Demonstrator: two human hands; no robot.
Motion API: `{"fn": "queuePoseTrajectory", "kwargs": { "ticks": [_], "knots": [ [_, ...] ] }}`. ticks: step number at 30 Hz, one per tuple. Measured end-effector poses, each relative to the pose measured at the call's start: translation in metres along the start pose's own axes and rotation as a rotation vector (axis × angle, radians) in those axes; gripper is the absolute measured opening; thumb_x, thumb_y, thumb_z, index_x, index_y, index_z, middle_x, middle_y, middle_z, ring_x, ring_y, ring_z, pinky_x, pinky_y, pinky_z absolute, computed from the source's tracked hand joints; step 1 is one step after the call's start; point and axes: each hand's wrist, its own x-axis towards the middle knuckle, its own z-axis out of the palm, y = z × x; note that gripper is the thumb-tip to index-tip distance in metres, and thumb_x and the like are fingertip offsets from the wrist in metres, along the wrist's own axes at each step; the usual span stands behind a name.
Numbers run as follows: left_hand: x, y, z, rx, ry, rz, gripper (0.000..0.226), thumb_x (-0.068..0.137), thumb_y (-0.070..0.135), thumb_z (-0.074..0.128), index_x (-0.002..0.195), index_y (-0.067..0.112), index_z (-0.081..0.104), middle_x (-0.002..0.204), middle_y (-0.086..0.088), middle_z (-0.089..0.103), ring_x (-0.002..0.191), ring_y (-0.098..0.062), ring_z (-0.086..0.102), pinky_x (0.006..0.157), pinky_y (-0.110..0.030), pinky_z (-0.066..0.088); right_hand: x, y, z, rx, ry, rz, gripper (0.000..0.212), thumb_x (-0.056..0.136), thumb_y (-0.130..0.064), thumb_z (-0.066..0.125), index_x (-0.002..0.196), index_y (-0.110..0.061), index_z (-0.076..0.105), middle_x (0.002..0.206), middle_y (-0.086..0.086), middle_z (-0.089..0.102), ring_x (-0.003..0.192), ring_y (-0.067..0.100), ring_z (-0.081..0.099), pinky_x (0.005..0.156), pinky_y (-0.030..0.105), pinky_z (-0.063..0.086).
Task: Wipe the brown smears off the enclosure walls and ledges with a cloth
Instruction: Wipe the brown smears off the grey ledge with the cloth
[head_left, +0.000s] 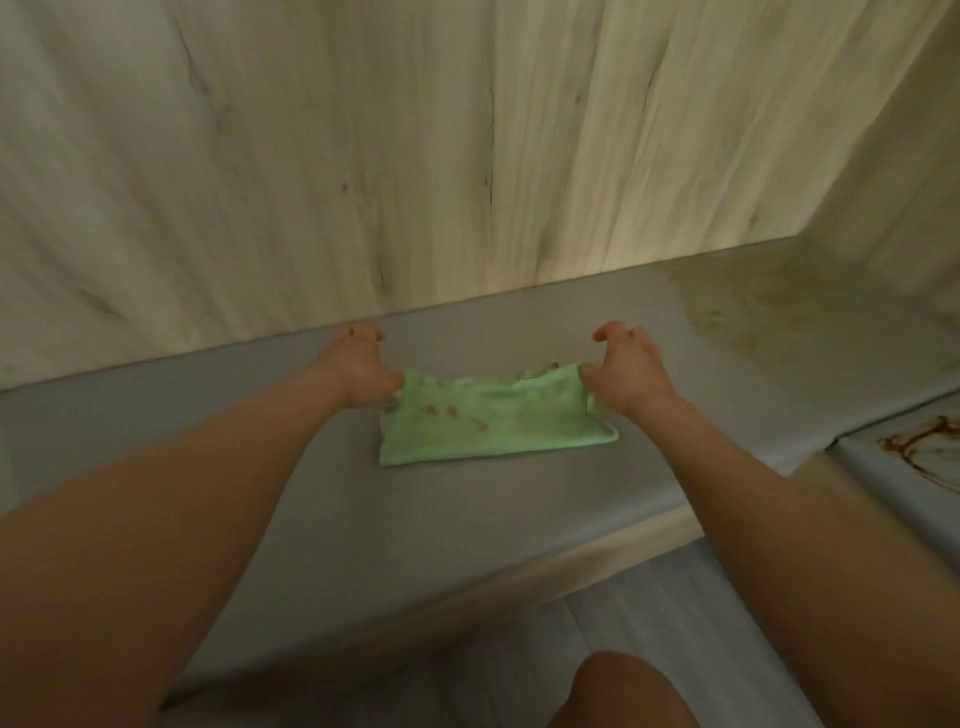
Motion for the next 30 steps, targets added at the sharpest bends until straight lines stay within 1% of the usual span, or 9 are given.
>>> {"fn": "queuePoseTrajectory", "kwargs": {
  "ticks": [3,7,12,14,17,20,22,25,30],
  "knots": [
    [0.002,-0.006,0.022,0.036,0.138,0.242,0.030,0.089,0.013,0.065,0.118,0.008,0.060,0.116,-0.013,0.059,0.113,-0.036,0.059,0.092,-0.034,0.046,-0.018,-0.020,0.025,-0.012,0.089,-0.085,0.026,0.094,-0.024,0.062,0.113,-0.006,0.060,0.117,0.022,0.060,0.110,0.043,0.057,0.092,0.042,0.046],
    [-0.007,-0.006,0.050,0.251,-0.202,0.497,0.024,0.088,0.013,0.066,0.112,0.015,0.071,0.111,-0.004,0.059,0.109,-0.028,0.061,0.095,-0.030,0.046,-0.042,-0.029,0.058,-0.164,-0.246,-0.179,0.040,0.097,-0.038,0.057,0.122,-0.007,0.058,0.123,0.022,0.060,0.116,0.040,0.058,0.095,0.042,0.049],
    [-0.021,0.016,0.059,0.268,-0.376,0.475,0.034,0.088,0.033,0.067,0.121,0.027,0.072,0.108,0.007,0.062,0.107,-0.017,0.062,0.086,-0.020,0.044,-0.029,0.008,0.042,-0.242,-0.285,-0.172,0.044,0.099,-0.047,0.061,0.136,-0.023,0.055,0.138,0.014,0.050,0.133,0.036,0.045,0.110,0.041,0.041],
    [-0.029,0.037,0.064,0.137,-0.518,0.455,0.024,0.088,0.030,0.065,0.109,0.030,0.077,0.093,0.015,0.067,0.091,-0.008,0.064,0.077,-0.017,0.047,-0.017,0.028,0.028,-0.285,-0.257,-0.121,0.044,0.098,-0.046,0.062,0.137,-0.025,0.056,0.141,0.012,0.050,0.135,0.036,0.044,0.110,0.042,0.040],
    [-0.036,0.065,0.074,-0.084,-0.630,0.388,0.024,0.090,0.010,0.060,0.092,0.027,0.077,0.094,-0.001,0.077,0.085,-0.012,0.070,0.079,-0.025,0.056,-0.012,0.031,0.025,-0.412,-0.142,-0.043,0.039,0.099,-0.033,0.057,0.134,-0.016,0.059,0.134,0.015,0.054,0.127,0.038,0.048,0.104,0.043,0.043],
    [-0.027,0.079,0.074,-0.233,-0.435,0.296,0.037,0.088,-0.010,0.049,0.078,0.018,0.071,0.081,-0.007,0.072,0.076,-0.024,0.069,0.059,-0.020,0.052,-0.033,-0.004,0.054,-0.418,-0.030,-0.076,0.046,0.098,-0.036,0.046,0.127,-0.003,0.060,0.128,0.020,0.058,0.121,0.039,0.049,0.107,0.045,0.039],
    [-0.017,0.079,0.067,-0.167,-0.213,0.294,0.033,0.085,-0.006,0.052,0.074,0.018,0.071,0.079,-0.005,0.072,0.084,-0.028,0.070,0.068,-0.025,0.054,-0.058,-0.031,0.086,-0.286,-0.037,-0.105,0.069,0.102,-0.053,0.037,0.141,0.003,0.049,0.143,0.028,0.048,0.135,0.042,0.040,0.118,0.047,0.027],
    [-0.007,0.079,0.071,-0.026,-0.045,0.284,0.024,0.086,0.003,0.053,0.088,0.006,0.077,0.094,-0.016,0.076,0.095,-0.032,0.069,0.081,-0.035,0.055,-0.076,-0.038,0.112,-0.186,-0.119,-0.054,0.093,0.100,-0.070,0.024,0.164,-0.005,0.010,0.171,0.022,0.004,0.158,0.037,0.001,0.128,0.049,-0.003],
    [0.007,0.098,0.102,-0.012,0.005,0.304,0.019,0.093,0.014,0.054,0.090,0.008,0.072,0.105,-0.016,0.075,0.102,-0.034,0.068,0.086,-0.036,0.052,-0.037,0.034,0.080,-0.234,-0.046,0.055,0.094,0.097,-0.074,0.022,0.166,-0.014,0.003,0.173,0.015,-0.004,0.159,0.032,-0.008,0.128,0.048,-0.007]
  ]
}}
